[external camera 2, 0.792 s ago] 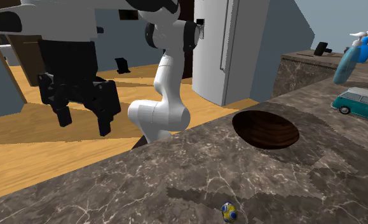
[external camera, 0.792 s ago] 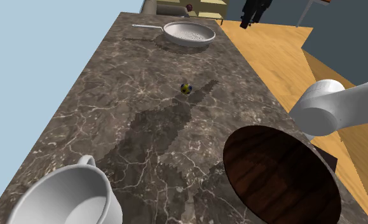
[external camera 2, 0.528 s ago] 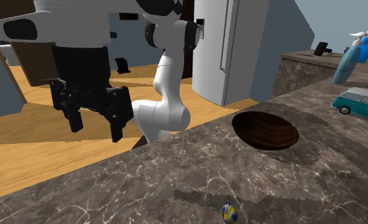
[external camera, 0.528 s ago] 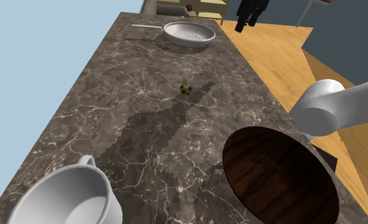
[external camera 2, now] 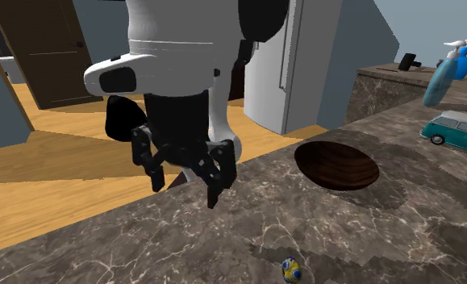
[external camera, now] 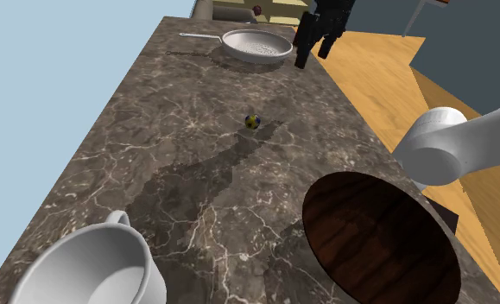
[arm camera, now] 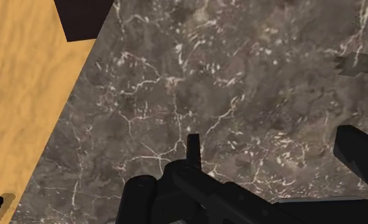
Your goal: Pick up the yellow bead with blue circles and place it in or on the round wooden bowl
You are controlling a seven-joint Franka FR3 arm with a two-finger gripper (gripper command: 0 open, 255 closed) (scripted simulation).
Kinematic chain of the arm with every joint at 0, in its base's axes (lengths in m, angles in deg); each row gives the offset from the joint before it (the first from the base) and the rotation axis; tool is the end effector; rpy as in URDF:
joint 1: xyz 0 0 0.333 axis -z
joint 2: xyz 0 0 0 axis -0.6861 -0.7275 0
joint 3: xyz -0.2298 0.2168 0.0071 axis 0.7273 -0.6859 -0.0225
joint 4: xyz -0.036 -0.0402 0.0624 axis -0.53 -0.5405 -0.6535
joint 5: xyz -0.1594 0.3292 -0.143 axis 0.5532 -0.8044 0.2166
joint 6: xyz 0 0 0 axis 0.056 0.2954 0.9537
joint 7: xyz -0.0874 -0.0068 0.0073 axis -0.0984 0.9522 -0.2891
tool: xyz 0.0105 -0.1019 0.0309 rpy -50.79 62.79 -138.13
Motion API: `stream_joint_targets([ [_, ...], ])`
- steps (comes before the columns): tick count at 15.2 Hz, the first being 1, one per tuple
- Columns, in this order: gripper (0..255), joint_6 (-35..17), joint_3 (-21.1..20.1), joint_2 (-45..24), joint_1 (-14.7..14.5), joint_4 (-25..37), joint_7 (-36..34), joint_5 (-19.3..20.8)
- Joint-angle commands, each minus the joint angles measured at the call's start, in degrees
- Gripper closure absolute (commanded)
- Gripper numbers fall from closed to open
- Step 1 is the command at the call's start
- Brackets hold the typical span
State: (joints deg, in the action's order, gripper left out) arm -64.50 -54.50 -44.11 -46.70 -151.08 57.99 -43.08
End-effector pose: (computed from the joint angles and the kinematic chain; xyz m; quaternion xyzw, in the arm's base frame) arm 0.2959 0.1298 0.6011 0.9992 -0.0159 0.0343 0.0106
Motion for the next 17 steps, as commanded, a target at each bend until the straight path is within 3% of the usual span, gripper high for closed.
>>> stream_joint_targets([
  [1, 0, -1.33, -2.76, -1.73, -0.38, 0.13, -3.30, -1.72],
  [12, 0, -7.49, -17.93, -14.76, -0.71, 6.57, -21.07, -7.59],
  [17, 0, -10.87, -19.30, -15.67, -0.82, 4.12, -21.84, -8.05],
])
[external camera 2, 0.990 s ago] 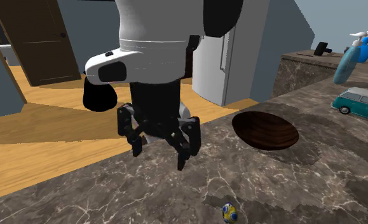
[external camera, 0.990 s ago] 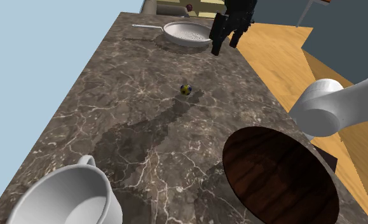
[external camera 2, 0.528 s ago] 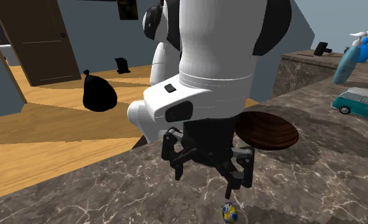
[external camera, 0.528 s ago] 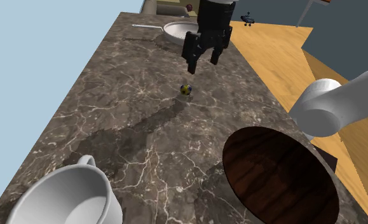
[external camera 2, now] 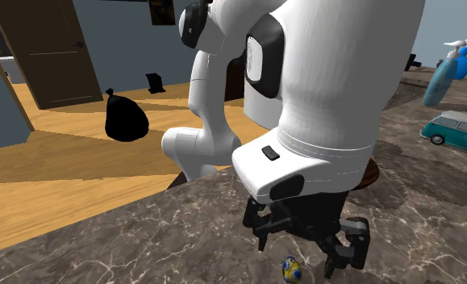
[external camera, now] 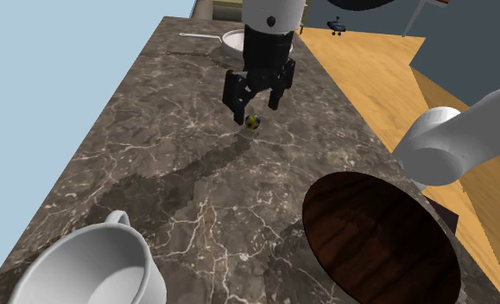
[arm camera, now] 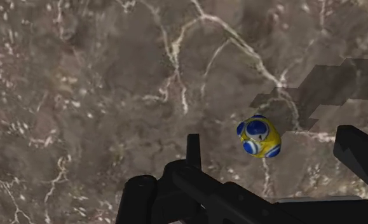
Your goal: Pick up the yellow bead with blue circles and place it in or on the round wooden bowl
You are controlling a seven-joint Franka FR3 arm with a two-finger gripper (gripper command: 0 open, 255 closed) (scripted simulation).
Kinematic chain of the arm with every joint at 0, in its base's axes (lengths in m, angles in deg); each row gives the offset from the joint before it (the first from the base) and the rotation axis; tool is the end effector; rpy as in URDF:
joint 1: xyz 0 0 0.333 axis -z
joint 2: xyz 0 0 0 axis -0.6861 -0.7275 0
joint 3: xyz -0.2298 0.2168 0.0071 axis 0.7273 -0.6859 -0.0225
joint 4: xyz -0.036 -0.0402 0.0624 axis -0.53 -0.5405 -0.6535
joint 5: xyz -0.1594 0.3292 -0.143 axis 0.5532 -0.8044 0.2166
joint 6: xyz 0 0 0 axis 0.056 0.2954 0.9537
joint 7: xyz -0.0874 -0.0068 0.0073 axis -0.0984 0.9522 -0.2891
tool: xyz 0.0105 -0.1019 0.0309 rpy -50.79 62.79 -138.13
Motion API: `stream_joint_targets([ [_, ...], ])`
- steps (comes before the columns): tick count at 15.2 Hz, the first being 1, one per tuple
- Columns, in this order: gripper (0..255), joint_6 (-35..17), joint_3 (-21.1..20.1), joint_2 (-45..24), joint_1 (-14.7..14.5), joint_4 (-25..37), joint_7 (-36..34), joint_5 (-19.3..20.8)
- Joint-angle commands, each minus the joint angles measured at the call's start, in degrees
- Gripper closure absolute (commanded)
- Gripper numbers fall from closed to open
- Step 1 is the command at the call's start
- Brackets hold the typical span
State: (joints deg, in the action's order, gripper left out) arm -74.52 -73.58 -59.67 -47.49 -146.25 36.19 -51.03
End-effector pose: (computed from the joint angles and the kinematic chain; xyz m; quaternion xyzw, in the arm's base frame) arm 0.3088 0.2975 0.5311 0.9982 -0.0601 0.0017 0.0013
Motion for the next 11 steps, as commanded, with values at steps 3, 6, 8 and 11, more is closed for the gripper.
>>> stream_joint_targets([
  [3, 0, -3.17, -0.73, -0.31, -0.13, -2.83, 0.02, -0.39],
  [6, 0, -3.62, -0.84, -0.37, -0.15, -3.22, 0.03, -0.44],
  [8, 0, -3.62, -0.84, -0.37, -0.15, -3.22, 0.03, -0.44],
  [11, 0, -3.61, -0.83, -0.36, -0.15, -3.22, 0.03, -0.44],
])
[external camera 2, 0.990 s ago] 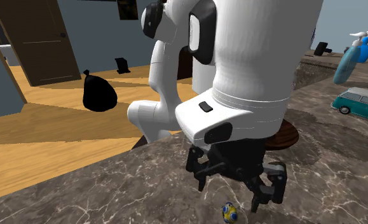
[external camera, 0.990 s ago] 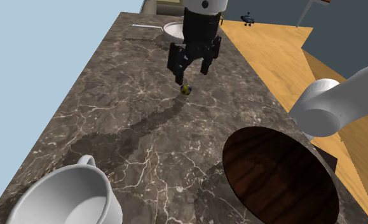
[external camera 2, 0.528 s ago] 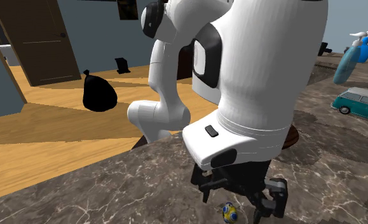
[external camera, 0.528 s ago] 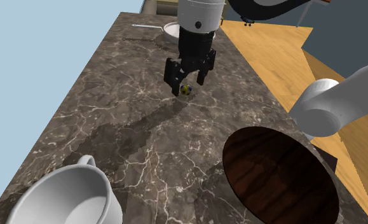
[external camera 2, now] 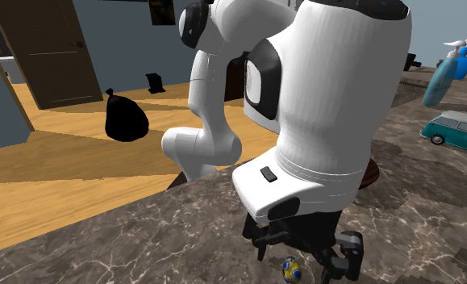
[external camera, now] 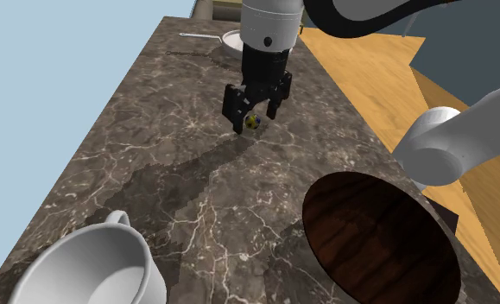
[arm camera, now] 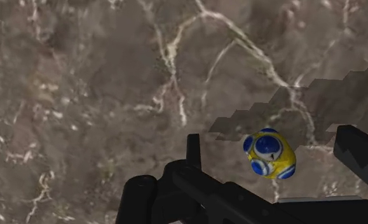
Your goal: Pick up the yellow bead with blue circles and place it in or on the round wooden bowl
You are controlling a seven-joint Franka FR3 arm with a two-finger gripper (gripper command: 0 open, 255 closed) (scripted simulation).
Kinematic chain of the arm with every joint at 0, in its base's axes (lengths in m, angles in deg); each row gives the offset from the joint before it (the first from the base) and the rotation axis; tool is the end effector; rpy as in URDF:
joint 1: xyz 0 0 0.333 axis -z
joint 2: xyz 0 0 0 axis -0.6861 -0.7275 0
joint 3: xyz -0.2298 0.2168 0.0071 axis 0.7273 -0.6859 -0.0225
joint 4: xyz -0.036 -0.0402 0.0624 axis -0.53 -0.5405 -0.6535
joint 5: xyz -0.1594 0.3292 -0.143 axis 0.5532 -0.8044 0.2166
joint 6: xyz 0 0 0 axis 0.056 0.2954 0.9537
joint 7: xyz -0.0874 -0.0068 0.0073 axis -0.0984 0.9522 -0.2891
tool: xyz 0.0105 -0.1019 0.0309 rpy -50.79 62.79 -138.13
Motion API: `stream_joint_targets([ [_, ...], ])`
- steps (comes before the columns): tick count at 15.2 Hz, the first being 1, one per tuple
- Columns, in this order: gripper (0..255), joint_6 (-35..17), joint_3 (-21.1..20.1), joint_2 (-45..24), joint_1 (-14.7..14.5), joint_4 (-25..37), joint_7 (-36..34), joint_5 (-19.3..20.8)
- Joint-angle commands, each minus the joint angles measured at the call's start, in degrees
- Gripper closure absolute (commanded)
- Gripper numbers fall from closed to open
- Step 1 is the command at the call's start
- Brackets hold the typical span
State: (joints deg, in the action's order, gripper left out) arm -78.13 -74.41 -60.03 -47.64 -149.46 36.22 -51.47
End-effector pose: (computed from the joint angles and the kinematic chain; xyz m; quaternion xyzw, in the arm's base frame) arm 0.3091 0.2978 0.5067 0.9982 -0.0604 0.0018 0.0011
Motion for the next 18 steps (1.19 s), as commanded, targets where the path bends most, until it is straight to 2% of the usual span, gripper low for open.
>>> stream_joint_targets([
  [1, 255, 0.00, 0.00, 0.00, 0.00, 0.00, 0.00, 0.00],
  [10, 255, -0.01, -0.01, 0.00, 0.00, 0.00, 0.00, 0.00],
  [18, 255, 6.12, 1.30, 0.31, 0.34, 5.79, -0.20, 0.79],
])
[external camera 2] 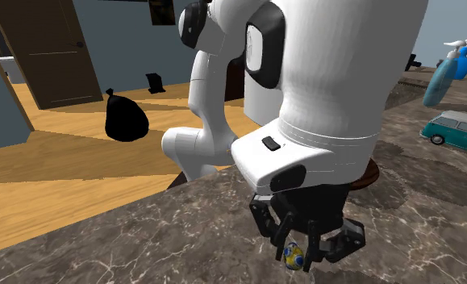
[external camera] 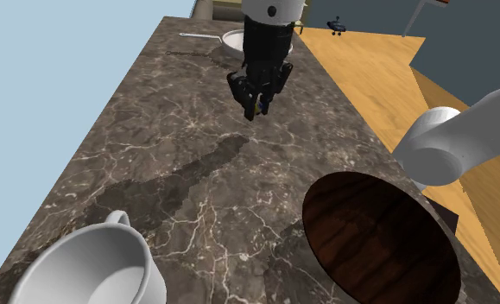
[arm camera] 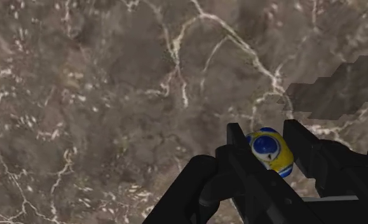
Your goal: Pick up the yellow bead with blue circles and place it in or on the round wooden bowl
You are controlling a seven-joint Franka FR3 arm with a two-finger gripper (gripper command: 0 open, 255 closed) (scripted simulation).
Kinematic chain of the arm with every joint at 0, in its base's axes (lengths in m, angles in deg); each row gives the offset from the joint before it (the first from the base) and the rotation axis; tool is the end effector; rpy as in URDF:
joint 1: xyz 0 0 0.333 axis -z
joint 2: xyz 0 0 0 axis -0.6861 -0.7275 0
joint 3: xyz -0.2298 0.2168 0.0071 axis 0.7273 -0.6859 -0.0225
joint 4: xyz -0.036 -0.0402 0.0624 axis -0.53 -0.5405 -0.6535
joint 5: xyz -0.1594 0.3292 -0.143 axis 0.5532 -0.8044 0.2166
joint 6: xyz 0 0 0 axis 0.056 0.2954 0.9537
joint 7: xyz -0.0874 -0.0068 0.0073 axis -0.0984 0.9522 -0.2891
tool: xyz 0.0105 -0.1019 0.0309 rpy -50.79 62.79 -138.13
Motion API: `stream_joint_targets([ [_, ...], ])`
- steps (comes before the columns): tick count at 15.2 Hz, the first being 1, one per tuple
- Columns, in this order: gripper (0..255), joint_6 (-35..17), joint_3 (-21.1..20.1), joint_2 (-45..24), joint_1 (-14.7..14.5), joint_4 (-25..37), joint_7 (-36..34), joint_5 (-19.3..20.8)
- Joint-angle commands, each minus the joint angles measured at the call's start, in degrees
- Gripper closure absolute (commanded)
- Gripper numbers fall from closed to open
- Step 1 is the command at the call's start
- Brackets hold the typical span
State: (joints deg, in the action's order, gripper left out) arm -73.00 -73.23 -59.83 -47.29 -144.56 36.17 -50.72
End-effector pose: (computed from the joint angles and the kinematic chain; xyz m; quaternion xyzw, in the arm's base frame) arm 0.3103 0.2972 0.5423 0.9982 -0.0603 0.0019 0.0011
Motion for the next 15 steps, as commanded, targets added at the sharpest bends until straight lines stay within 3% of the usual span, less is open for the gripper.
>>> stream_joint_targets([
  [1, 255, 1.74, 0.26, 0.08, 0.04, 1.65, -0.19, 0.15],
  [15, 255, 11.91, 1.61, -1.64, 0.95, 13.41, -1.06, 1.73],
])
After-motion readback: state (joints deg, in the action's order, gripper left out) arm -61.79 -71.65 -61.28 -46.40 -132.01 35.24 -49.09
